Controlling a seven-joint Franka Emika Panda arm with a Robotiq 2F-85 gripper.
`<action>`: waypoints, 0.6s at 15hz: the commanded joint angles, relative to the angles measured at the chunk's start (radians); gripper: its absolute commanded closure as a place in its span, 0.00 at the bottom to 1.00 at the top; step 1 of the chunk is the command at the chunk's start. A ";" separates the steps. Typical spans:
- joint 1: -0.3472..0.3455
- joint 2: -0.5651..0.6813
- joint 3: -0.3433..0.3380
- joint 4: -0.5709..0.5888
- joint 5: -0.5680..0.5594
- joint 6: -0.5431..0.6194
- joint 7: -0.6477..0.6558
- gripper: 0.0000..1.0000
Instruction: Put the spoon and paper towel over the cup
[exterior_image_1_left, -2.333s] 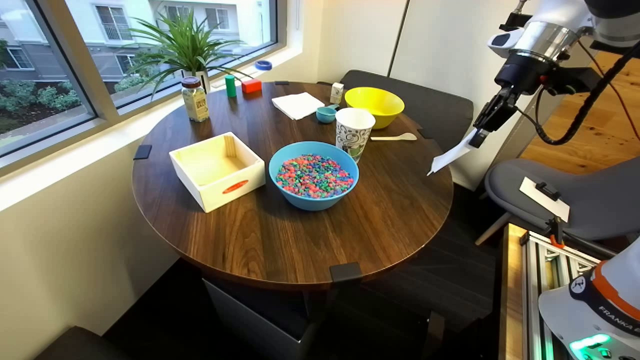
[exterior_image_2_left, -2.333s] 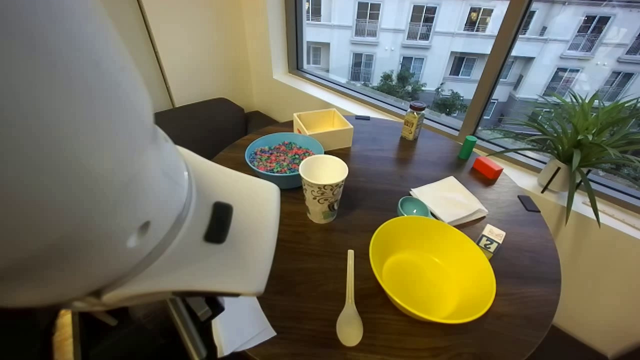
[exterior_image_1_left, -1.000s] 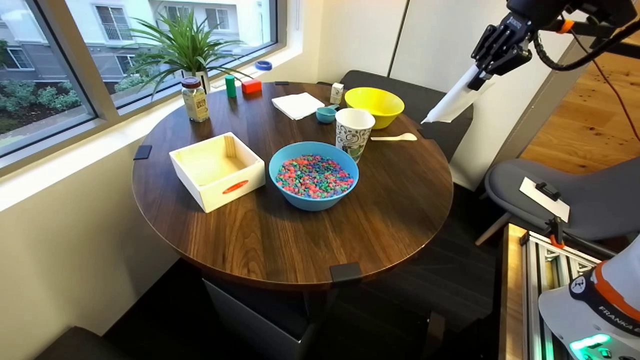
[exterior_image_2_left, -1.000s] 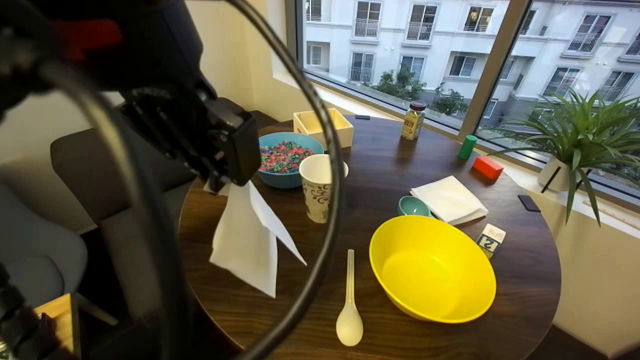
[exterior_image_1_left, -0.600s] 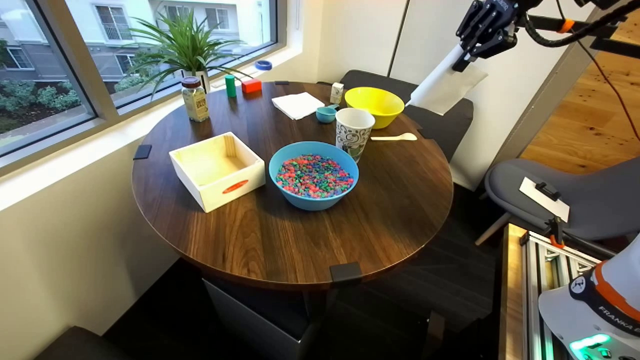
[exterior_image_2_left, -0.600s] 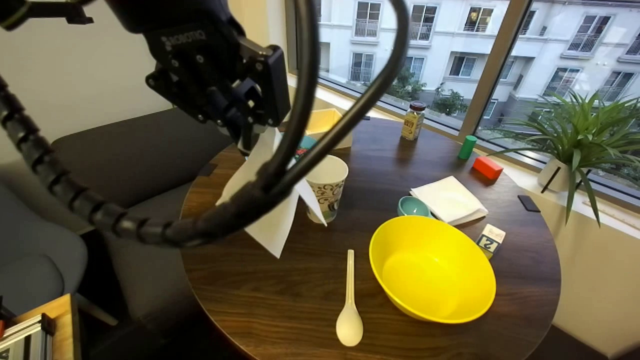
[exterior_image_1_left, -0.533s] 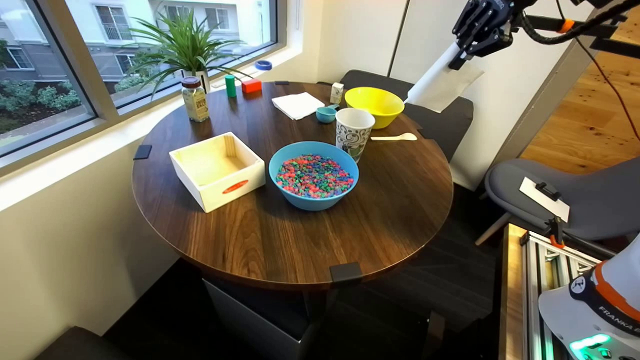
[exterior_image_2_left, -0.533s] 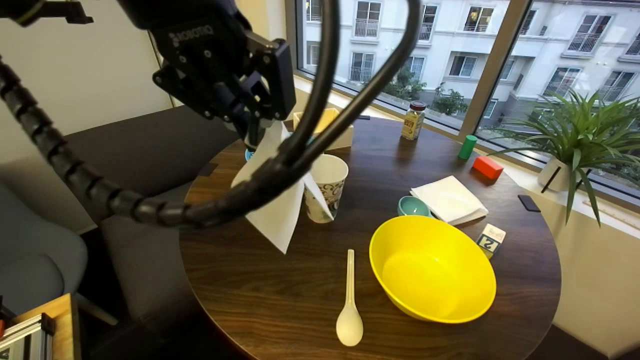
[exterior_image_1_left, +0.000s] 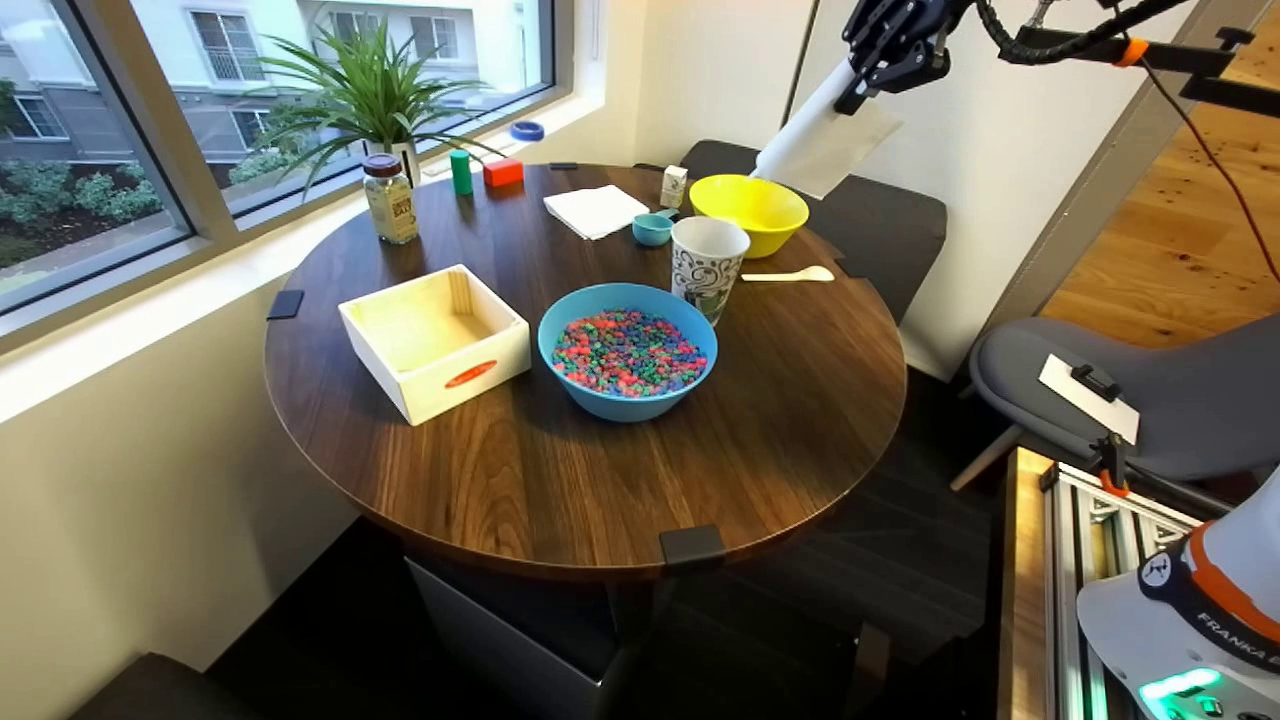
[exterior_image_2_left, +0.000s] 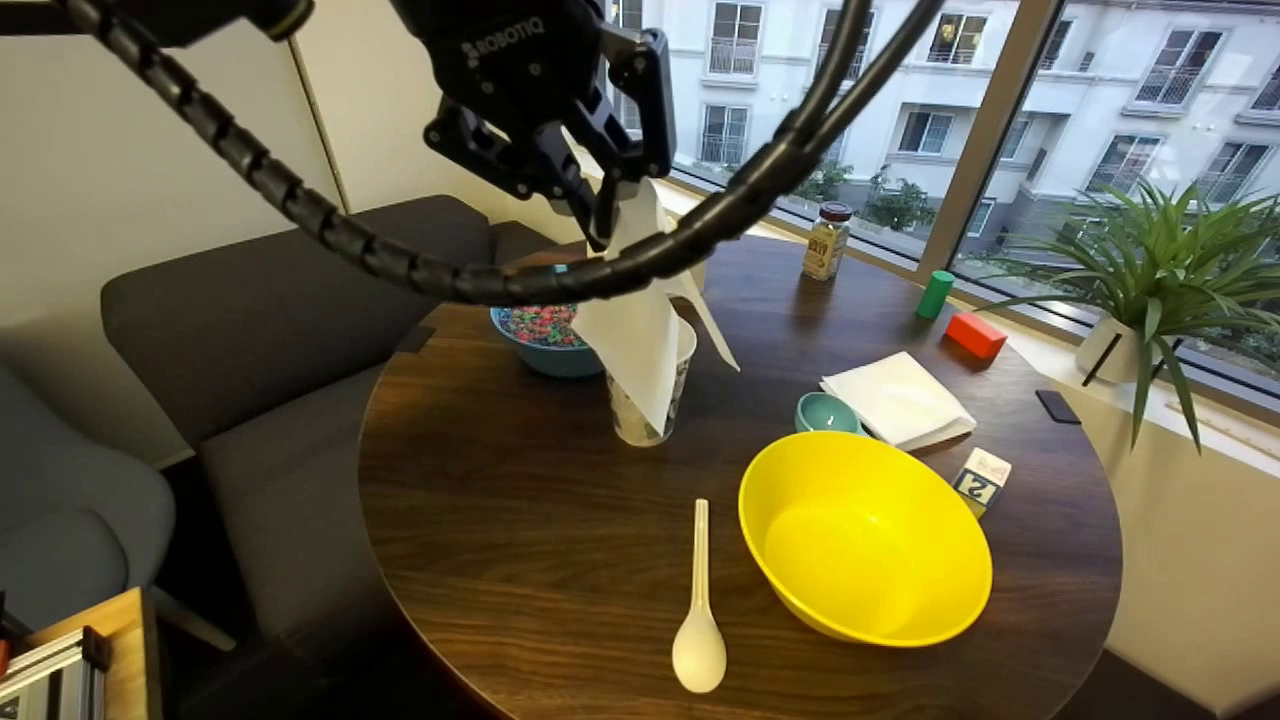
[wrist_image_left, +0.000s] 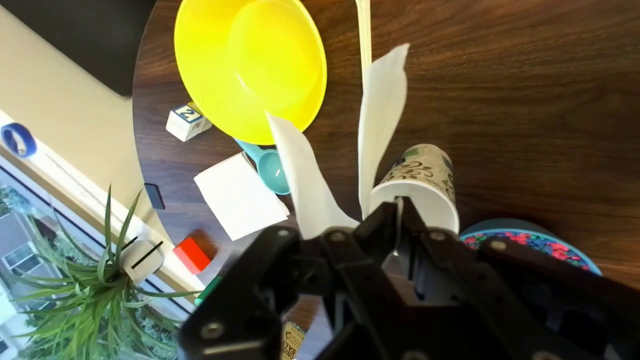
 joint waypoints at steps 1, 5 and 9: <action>0.002 0.052 0.016 0.030 -0.008 0.053 0.033 0.99; 0.011 0.081 0.033 0.017 0.008 0.096 0.069 0.99; 0.018 0.086 0.037 0.019 0.006 0.086 0.053 0.95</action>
